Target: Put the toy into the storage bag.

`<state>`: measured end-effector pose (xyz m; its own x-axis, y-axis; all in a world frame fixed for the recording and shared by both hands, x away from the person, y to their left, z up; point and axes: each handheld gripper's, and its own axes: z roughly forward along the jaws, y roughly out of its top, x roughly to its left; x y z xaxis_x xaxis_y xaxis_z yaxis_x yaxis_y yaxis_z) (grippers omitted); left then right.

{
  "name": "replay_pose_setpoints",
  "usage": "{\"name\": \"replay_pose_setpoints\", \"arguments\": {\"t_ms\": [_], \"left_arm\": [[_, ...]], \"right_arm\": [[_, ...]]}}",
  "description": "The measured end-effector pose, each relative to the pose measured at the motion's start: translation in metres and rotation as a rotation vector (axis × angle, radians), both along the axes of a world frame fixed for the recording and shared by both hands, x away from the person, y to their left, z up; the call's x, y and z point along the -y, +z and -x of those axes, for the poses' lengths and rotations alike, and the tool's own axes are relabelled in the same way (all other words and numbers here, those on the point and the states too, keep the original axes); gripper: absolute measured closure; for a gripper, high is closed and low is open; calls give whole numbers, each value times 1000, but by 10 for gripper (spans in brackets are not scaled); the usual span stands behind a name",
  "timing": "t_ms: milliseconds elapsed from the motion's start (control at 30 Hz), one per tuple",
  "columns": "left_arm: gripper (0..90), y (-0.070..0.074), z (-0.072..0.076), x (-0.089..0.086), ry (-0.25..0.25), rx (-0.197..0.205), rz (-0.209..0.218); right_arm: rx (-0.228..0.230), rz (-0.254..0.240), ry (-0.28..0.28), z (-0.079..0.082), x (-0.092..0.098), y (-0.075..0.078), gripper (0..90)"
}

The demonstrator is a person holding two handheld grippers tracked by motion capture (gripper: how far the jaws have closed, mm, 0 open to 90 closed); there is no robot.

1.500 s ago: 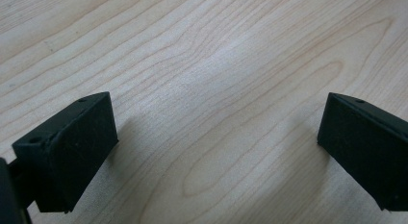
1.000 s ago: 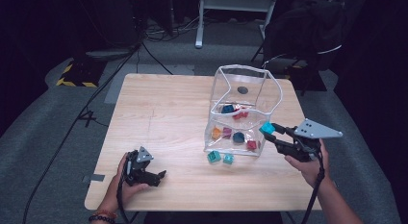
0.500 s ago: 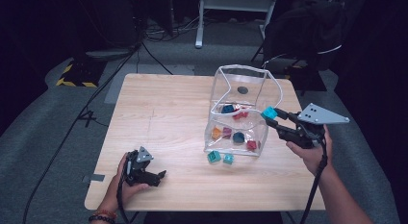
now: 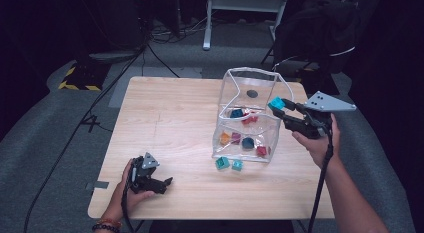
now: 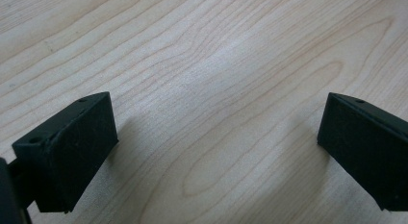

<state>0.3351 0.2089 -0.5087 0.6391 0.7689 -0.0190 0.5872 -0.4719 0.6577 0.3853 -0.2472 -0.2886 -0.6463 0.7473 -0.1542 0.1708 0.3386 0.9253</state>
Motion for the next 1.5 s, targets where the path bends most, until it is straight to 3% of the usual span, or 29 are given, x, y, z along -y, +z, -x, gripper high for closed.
{"name": "replay_pose_setpoints", "arguments": {"t_ms": [733, 1033, 1333, 1500], "left_arm": [[5, 0, 0, 0, 0, 0, 0], [5, 0, 0, 0, 0, 1, 0], [5, 0, 0, 0, 0, 0, 0], [5, 0, 0, 0, 0, 0, 0]], "right_arm": [[-42, 9, -66, -40, -12, 6, 593], [-83, 20, -109, -63, -15, -2, 593], [-103, 29, -125, -75, -19, -7, 592], [-109, 34, -152, -77, -20, -8, 506]]}}
